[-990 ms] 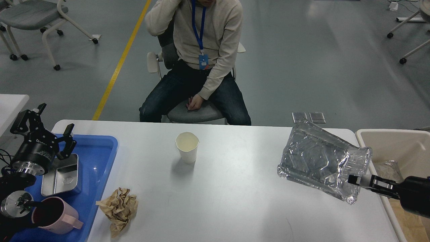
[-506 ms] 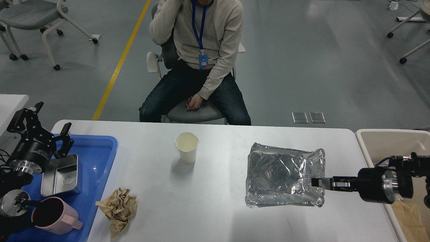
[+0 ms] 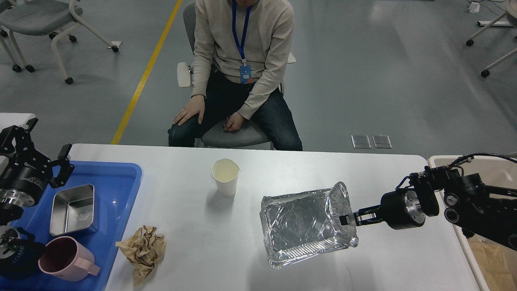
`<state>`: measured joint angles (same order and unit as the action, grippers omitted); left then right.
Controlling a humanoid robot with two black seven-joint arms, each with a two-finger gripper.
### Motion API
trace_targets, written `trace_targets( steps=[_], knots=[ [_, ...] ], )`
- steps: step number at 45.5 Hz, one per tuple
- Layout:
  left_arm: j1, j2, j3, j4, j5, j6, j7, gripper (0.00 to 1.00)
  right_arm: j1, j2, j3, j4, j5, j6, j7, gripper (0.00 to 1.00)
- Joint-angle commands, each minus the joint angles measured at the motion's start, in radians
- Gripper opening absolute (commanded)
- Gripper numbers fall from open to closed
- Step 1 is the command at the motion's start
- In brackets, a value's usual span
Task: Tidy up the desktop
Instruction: 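Lower the foil tray back onto the table with the right gripper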
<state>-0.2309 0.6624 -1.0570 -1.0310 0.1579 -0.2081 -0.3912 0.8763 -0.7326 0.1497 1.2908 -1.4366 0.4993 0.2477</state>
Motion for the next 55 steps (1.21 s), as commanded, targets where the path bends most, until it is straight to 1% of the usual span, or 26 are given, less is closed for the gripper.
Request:
trace_targets(
  steps=[1,4,10,13,16,28,40,55],
  knots=[
    [0.001,0.014,0.0,0.0,0.0,-0.004,0.0,0.96,0.041,0.056,-0.013,-0.062,0.045,0.041,0.004,0.0],
    [0.001,0.014,0.0,0.0,0.0,-0.005,-0.001,0.96,0.052,0.076,-0.033,-0.07,0.05,0.071,0.005,0.0],
    [0.004,0.016,0.002,0.002,0.0,-0.01,-0.001,0.96,0.124,0.131,-0.12,-0.09,0.05,0.093,0.005,0.0],
    [0.004,0.014,0.002,0.0,0.0,-0.01,-0.001,0.96,0.158,0.157,-0.163,-0.123,0.051,0.162,0.005,0.0],
    [0.002,0.013,0.002,0.0,0.0,-0.01,-0.001,0.96,0.178,0.174,-0.199,-0.159,0.056,0.206,0.007,0.0],
    [0.002,0.008,0.002,0.0,0.0,-0.011,0.0,0.96,0.188,0.193,-0.21,-0.192,0.064,0.254,0.008,0.0],
    [0.002,0.0,0.003,0.0,0.0,-0.01,0.002,0.96,0.19,0.179,-0.205,-0.208,0.123,0.268,0.008,0.0],
    [0.007,0.002,0.009,0.0,0.002,-0.011,0.003,0.96,0.187,0.098,-0.191,-0.217,0.317,0.239,0.007,0.0]
  ],
)
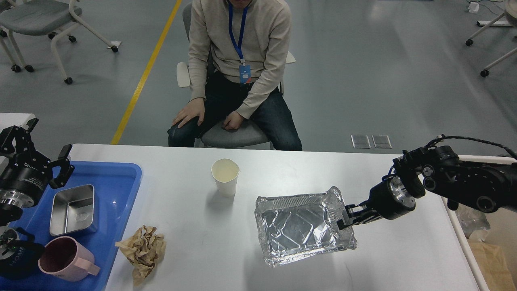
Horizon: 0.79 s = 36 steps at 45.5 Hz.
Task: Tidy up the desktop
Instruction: 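Lower the foil tray back onto the table with the right gripper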
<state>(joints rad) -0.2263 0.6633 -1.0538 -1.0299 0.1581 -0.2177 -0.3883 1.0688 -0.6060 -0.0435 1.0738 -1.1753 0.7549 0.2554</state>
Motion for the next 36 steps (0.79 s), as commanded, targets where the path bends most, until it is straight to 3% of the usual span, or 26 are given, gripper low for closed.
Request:
trace_targets(
  steps=[1,13,23,36],
  knots=[
    [0.001,0.002,0.017,-0.001,0.003,-0.002,0.002,0.96,-0.007,-0.034,0.002,0.0,0.068,-0.023,-0.001,0.0],
    [-0.041,0.015,0.166,-0.044,0.058,0.0,0.005,0.96,-0.015,-0.069,0.001,0.008,0.112,-0.052,0.001,0.0],
    [-0.044,0.094,0.195,-0.171,0.132,0.023,0.068,0.96,-0.018,-0.067,-0.001,0.009,0.111,-0.058,-0.001,0.0],
    [-0.169,0.303,0.474,-0.346,0.233,0.227,0.066,0.96,-0.021,-0.066,-0.007,0.012,0.111,-0.083,0.001,0.0]
  ],
)
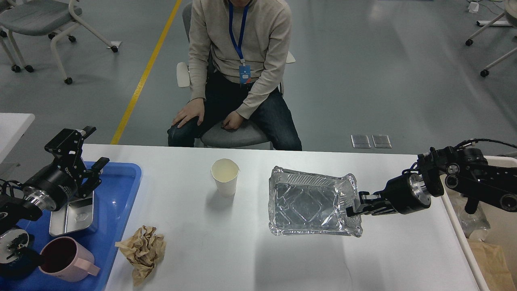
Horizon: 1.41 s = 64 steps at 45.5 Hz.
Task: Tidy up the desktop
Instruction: 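Lower the foil tray back onto the table with the right gripper, then reach the left gripper toward the white paper cup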
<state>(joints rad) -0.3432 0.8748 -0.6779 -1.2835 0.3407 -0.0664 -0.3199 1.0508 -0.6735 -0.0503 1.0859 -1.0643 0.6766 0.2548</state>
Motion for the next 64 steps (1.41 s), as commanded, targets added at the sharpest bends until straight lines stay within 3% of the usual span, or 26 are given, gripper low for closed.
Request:
trace_targets(
  steps=[1,8,16,26,41,45,50,64],
  knots=[
    [-0.062,0.11,0.11,-0.114,0.073,0.095,-0.002,0.96,-0.006,0.003,0.0,0.0,0.0,-0.005,0.0,0.0],
    [-0.076,0.174,0.124,-0.183,0.26,0.273,0.008,0.96,-0.017,0.003,0.0,0.006,0.0,-0.018,0.001,0.0],
    [-0.06,0.185,0.13,-0.212,0.302,0.321,0.09,0.96,-0.031,-0.02,0.003,0.015,0.0,-0.029,0.001,0.0],
    [-0.027,0.272,0.185,-0.344,0.336,0.333,0.14,0.96,-0.043,-0.032,0.01,0.034,0.0,-0.034,0.001,0.0],
    [-0.028,0.497,0.394,-0.43,0.343,0.283,0.117,0.96,-0.04,-0.035,0.0,0.046,-0.003,-0.034,0.001,0.0],
    [-0.025,0.507,0.405,-0.428,0.345,0.269,0.076,0.96,-0.04,-0.035,0.001,0.046,-0.003,-0.034,0.001,0.0],
    [-0.025,0.497,0.414,-0.422,0.345,0.267,0.061,0.96,-0.04,-0.034,0.004,0.046,-0.003,-0.035,0.001,0.0],
    [-0.089,0.402,0.414,-0.402,0.343,0.264,0.079,0.96,-0.04,-0.035,0.006,0.046,-0.003,-0.045,0.001,0.0]
  ],
)
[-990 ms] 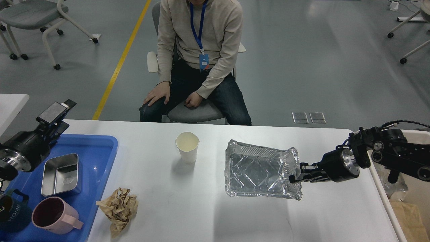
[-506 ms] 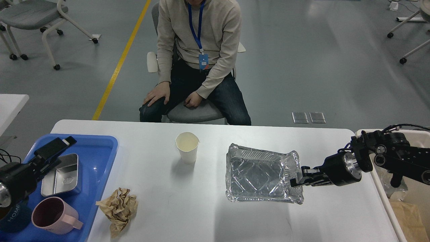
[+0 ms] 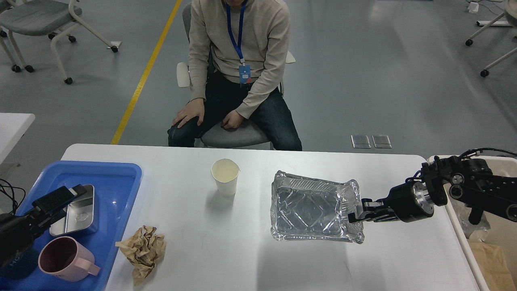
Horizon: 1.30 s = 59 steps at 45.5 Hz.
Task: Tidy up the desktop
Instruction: 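Reach the left gripper toward the white paper cup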
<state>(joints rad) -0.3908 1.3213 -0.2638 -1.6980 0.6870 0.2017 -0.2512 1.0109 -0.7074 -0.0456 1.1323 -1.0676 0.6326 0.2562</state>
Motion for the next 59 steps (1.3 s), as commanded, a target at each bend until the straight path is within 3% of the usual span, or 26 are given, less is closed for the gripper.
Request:
trace_targets(
  steps=[1,4,6,11,14,26,35,59],
  knots=[
    [-0.052,-0.056,0.0,0.015,-0.003,-0.004,0.012,0.96,-0.002,0.0,0.003,0.0,0.0,-0.002,0.0,0.0],
    [-0.08,-0.082,0.001,0.035,-0.006,-0.005,0.018,0.96,0.0,0.002,0.003,0.003,0.0,-0.002,0.0,0.0],
    [-0.101,-0.106,0.003,0.058,-0.006,-0.011,0.049,0.96,0.0,0.005,0.003,0.003,0.0,-0.002,0.0,0.0],
    [-0.177,-0.189,0.005,0.129,-0.009,-0.08,0.226,0.96,0.0,0.011,0.003,0.003,-0.002,-0.005,0.0,0.0],
    [-0.21,-0.223,0.005,0.165,-0.009,-0.11,0.282,0.96,-0.002,0.011,0.003,0.003,-0.002,-0.007,0.0,0.0],
    [-0.347,-0.396,0.017,0.314,-0.009,-0.2,0.291,0.96,-0.002,0.009,0.001,0.006,-0.005,-0.017,0.0,0.0],
    [-0.454,-0.522,0.15,0.412,-0.015,-0.205,0.293,0.96,-0.002,0.005,0.001,0.007,-0.005,-0.022,0.0,0.0],
    [-0.465,-0.812,0.159,0.603,-0.098,-0.196,0.29,0.96,-0.017,0.003,0.006,0.011,-0.005,-0.033,0.0,0.0]
  ],
)
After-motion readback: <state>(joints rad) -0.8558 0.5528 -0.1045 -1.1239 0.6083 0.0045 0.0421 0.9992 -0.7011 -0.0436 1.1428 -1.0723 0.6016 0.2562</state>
